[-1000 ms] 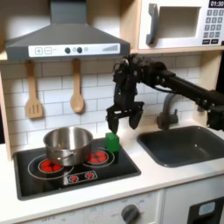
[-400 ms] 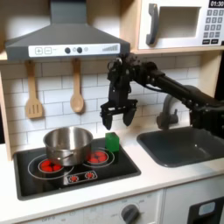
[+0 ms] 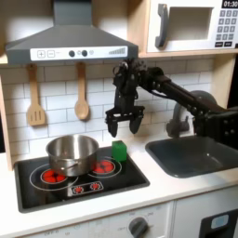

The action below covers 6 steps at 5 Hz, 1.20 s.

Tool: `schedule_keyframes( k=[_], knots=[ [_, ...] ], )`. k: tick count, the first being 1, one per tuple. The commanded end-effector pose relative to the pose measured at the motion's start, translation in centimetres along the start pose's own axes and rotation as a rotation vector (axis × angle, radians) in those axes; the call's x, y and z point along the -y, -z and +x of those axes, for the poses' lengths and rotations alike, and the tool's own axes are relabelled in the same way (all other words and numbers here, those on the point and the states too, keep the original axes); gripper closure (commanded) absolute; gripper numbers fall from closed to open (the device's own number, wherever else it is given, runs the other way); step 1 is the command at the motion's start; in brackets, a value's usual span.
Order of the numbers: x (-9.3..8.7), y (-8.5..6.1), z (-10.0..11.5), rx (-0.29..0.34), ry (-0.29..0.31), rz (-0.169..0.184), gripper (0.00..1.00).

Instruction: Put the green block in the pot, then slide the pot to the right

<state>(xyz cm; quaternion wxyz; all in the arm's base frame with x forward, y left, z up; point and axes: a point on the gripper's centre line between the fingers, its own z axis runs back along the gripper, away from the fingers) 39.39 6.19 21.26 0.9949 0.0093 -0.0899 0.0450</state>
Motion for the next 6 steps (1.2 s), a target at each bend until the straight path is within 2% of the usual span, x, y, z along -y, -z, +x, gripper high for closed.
schedule_keyframes(
  k=[1, 2, 3, 4, 5, 6],
  knots=[
    [2.1, 3.6, -1.2, -0.048, 0.009, 0.004, 0.00],
    [2.2, 4.3, -1.4, -0.059, 0.004, 0.009, 0.00],
    [0.7, 2.9, -0.2, -0.048, 0.006, 0.019, 0.00],
    [1.4, 2.4, -0.4, -0.024, 0.001, 0.022, 0.00],
    [0.3, 2.1, -0.3, -0.028, -0.014, 0.032, 0.00],
    [0.5, 2.4, -0.1, -0.031, 0.007, 0.031, 0.00]
  ],
)
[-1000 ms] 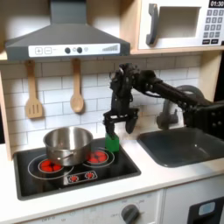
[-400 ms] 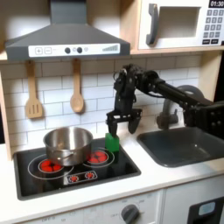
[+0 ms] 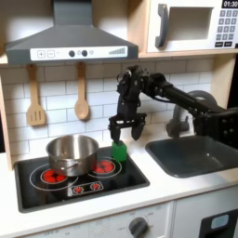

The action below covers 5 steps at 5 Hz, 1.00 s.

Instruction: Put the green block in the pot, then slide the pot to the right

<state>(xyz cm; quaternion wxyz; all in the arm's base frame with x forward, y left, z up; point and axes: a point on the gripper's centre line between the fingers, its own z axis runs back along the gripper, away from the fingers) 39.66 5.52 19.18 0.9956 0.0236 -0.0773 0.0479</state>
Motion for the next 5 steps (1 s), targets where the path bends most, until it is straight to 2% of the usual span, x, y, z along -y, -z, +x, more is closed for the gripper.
schedule_keyframes(
  k=[1, 3, 4, 5],
  knots=[
    [-0.6, 1.0, 0.0, -0.019, 0.005, 0.005, 0.00],
    [-0.1, 2.0, 0.2, -0.029, 0.020, 0.000, 0.00],
    [-0.6, 2.2, 0.5, -0.033, 0.016, 0.003, 0.00],
    [-0.2, 3.6, 0.2, -0.067, 0.021, -0.001, 0.00]
  ],
)
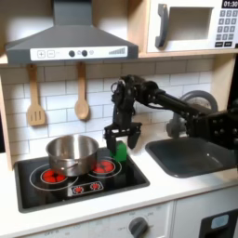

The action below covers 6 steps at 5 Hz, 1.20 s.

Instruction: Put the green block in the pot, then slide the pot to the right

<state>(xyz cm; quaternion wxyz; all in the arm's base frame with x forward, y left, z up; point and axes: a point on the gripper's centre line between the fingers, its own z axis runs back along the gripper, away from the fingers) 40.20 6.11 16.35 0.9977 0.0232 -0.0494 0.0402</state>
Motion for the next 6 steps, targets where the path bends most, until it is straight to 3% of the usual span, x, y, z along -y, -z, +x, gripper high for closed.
schedule_keyframes(
  k=[1, 5, 6],
  knots=[
    [0.0, 1.1, 0.1, -0.022, 0.003, -0.002, 0.00],
    [0.1, 2.7, -0.3, -0.071, 0.002, -0.010, 0.00],
    [0.4, 2.8, -0.6, -0.077, 0.002, -0.016, 0.63]
  ],
)
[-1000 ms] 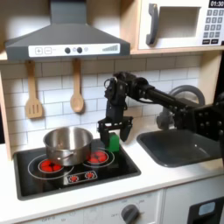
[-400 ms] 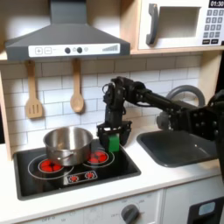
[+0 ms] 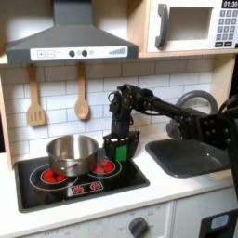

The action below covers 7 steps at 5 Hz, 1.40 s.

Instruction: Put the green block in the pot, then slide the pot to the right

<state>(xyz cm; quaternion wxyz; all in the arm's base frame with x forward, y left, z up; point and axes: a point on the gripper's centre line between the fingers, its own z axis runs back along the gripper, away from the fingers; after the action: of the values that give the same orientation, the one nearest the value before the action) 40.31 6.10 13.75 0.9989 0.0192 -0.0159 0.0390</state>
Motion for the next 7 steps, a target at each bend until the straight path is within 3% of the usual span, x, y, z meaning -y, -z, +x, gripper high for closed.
schedule_keyframes(
  k=[1, 5, 7],
  knots=[
    [0.1, 0.1, -0.6, 0.003, -0.010, -0.017, 1.00],
    [0.7, -1.7, -1.9, 0.054, 0.026, -0.052, 1.00],
    [0.8, -3.9, -2.6, 0.093, 0.067, -0.074, 1.00]
  ],
)
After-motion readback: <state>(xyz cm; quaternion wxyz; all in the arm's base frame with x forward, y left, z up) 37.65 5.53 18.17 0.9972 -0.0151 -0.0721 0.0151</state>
